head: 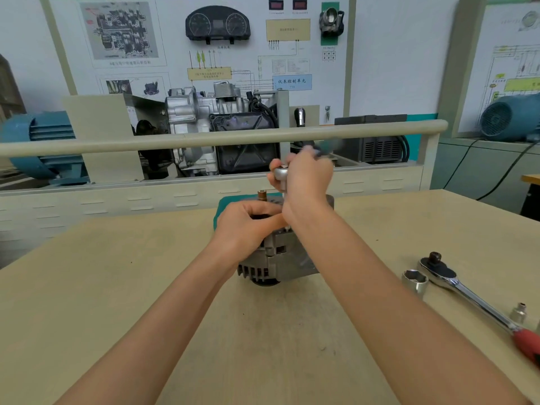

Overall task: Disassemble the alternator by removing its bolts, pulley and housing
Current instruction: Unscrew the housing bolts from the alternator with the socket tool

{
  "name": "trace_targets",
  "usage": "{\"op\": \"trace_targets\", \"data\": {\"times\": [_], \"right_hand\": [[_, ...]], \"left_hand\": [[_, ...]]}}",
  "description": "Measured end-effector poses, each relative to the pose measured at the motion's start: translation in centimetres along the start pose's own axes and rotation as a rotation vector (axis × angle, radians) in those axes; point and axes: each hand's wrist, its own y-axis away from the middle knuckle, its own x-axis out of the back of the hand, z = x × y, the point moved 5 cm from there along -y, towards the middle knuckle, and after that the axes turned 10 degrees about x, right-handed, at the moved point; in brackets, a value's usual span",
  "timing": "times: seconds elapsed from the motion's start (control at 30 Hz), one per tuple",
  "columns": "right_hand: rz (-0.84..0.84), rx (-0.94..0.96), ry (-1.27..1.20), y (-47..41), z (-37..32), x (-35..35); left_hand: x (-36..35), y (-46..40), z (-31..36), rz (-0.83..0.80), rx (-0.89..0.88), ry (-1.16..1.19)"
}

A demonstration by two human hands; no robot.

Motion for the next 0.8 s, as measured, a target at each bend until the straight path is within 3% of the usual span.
{"op": "trace_targets", "data": {"times": [0.03,0.1,0.3,0.37,0.47,0.57,0.6,0.67,0.8], "right_hand": [[0.071,0.108,0.000,0.1,-0.3,0.4],[0.080,0.092,-0.003,0.0,-0.4,0.5],[-0.437,-0.506,0.111,0.2,0.5,-1.6],[-0.507,-0.573,0.094,0.4,0.9,-1.7],[-0.372,-0.452,0.031,0.3,0.9,-1.5],[0.040,-0.006,-0.012,-0.4,0.0,0.3],[0.101,0.064,-0.013,-0.5,-0.2,0.6],[0.060,-0.010,0.013,-0.6,-0.1,0.2],[-0.221,-0.380,0.083,-0.5,0.2,-0.8]], "left_hand": [[0.0,0.0,0.0,0.012,-0.003,-0.001],[-0.2,-0.1,0.1,0.022,-0.003,-0.005],[0.0,0.0,0.1,-0.060,0.013,-0.003],[0.1,0.1,0.0,-0.051,0.019,0.014],[0.0,0.0,0.1,-0.024,0.020,0.013],[-0.2,-0.2,0.1,0.018,0.002,-0.011],[-0.3,-0.3,0.1,0.023,0.000,-0.017],[-0.4,-0.2,0.2,0.022,0.003,-0.018],[-0.2,-0.2,0.0,-0.015,0.021,0.002]]}}
